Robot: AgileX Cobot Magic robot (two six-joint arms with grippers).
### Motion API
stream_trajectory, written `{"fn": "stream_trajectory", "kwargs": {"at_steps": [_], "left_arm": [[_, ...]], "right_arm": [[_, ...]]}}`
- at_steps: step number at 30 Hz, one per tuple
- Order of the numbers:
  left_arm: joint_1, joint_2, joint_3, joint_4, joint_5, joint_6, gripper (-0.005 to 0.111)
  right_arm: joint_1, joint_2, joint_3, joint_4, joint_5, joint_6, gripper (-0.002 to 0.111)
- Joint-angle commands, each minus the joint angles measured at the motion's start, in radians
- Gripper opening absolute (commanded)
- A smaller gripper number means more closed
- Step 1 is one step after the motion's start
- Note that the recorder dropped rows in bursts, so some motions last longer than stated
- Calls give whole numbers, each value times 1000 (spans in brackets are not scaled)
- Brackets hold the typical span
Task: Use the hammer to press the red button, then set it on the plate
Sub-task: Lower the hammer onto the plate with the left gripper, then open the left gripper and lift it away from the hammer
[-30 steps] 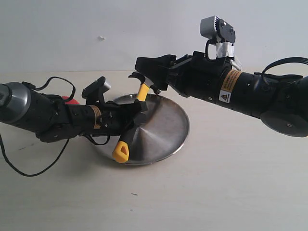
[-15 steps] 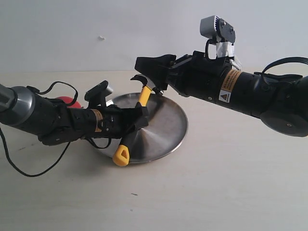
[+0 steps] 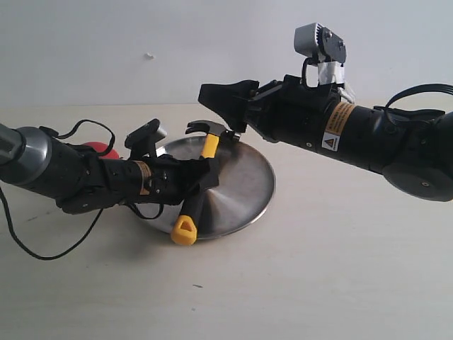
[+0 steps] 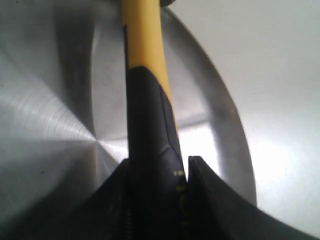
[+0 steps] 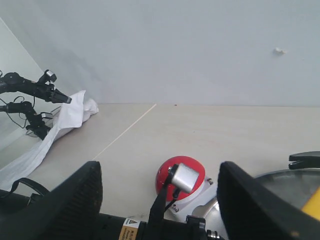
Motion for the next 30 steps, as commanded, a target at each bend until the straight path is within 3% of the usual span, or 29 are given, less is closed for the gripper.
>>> {"fn": "stream_trajectory", "kwargs": {"at_steps": [1,17,24,30], "left_arm": [[-2,-8,-8,0,17,9,37],[-2,-8,-8,2,32,36,38],[-2,-8,-8,6,32,36,75],[2,-36,-8,8,41,36,75]], "right_arm": [[0,-6,-3,1,-5,-6,63],[0,-6,-3,1,-5,-6,63],[0,-6,-3,1,-5,-6,63],[0,-6,-3,1,-5,-6,63]]}}
